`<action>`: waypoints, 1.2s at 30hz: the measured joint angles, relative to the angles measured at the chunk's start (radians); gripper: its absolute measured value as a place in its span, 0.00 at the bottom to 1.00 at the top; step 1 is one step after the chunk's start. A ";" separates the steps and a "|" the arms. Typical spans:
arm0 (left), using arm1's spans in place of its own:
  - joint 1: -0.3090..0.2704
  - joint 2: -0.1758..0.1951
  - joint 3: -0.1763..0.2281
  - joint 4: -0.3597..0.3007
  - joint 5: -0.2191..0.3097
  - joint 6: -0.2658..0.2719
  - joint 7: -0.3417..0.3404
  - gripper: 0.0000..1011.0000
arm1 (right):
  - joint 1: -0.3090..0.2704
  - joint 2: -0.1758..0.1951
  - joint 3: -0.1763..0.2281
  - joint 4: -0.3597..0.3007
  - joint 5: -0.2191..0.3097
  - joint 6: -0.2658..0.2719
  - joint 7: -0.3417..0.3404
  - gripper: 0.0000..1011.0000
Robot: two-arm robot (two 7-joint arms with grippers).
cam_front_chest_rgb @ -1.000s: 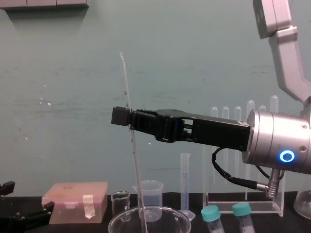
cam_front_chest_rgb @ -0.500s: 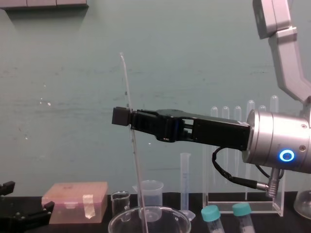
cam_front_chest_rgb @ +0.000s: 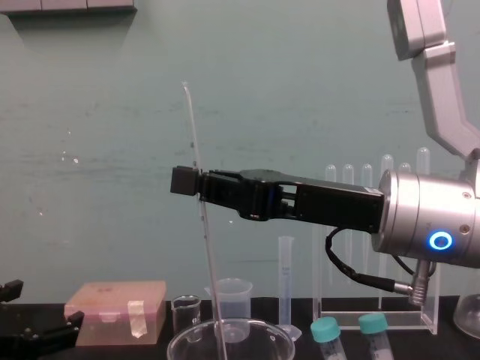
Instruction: Hold the thermometer with one hand and immerse one end into the beaker, then reinsert it into the test tube rack.
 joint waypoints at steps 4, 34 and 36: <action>0.000 0.000 0.000 0.000 0.000 0.000 0.000 1.00 | 0.000 0.000 0.000 0.000 0.000 0.000 0.000 0.06; 0.000 0.000 0.000 0.000 0.000 0.000 0.000 1.00 | 0.071 0.188 0.240 -0.317 0.145 0.052 -0.208 0.06; 0.000 0.000 0.000 0.000 0.000 0.000 0.000 1.00 | 0.014 0.239 0.274 -0.352 0.153 0.061 -0.260 0.06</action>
